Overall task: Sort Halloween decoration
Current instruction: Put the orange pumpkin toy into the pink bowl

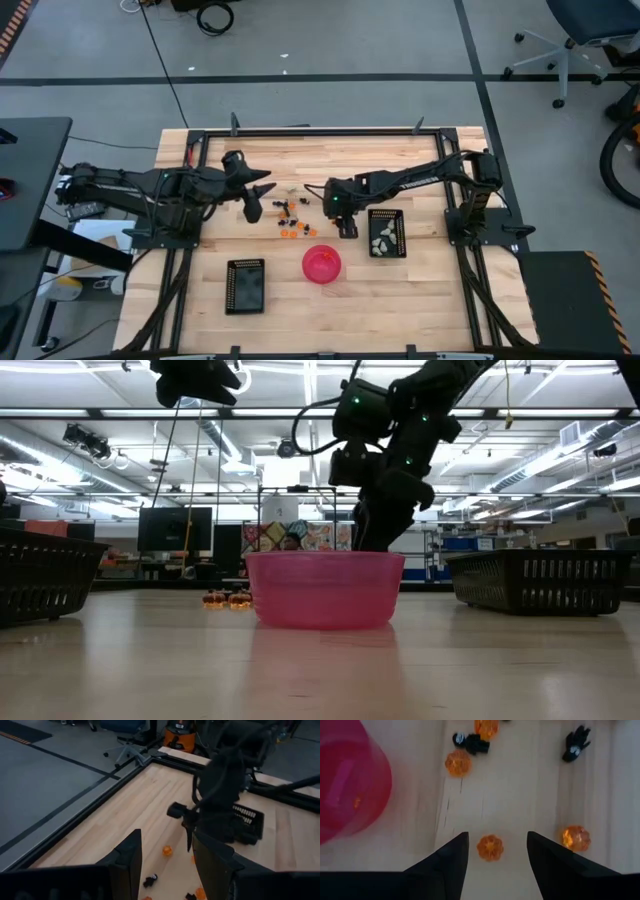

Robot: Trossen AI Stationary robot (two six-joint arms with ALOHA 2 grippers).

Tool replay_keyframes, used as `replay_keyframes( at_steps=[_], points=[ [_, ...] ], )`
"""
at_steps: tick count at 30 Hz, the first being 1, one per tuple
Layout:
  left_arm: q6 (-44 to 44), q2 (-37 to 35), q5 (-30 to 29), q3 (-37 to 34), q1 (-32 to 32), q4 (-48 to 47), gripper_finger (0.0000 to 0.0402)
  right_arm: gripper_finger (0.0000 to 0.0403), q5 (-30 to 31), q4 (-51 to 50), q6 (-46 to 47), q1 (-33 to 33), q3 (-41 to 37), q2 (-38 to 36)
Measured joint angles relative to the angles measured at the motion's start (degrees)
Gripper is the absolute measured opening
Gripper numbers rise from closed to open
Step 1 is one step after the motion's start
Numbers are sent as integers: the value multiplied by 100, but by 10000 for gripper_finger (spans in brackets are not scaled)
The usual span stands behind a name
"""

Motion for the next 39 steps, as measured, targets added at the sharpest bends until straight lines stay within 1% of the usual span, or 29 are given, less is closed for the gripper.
replay_keyframes(
  at_steps=[9,17,20,28,33,39],
  points=[
    [11,0,5,0,303,104,149,203,53,784,-87,4,-637,0],
    [20,-1,20,0,401,103,149,203,62,1464,-130,4,-1082,0],
    [20,1,20,0,401,101,149,202,-20,1583,-205,4,-1204,7],
    [17,-1,22,2,401,101,149,199,-59,1896,-260,7,-1214,160],
    [15,0,22,2,393,91,149,172,-118,1921,-206,9,-1211,186],
    [15,-1,22,2,393,81,149,108,-146,1824,-192,13,-1203,188]
  ],
)
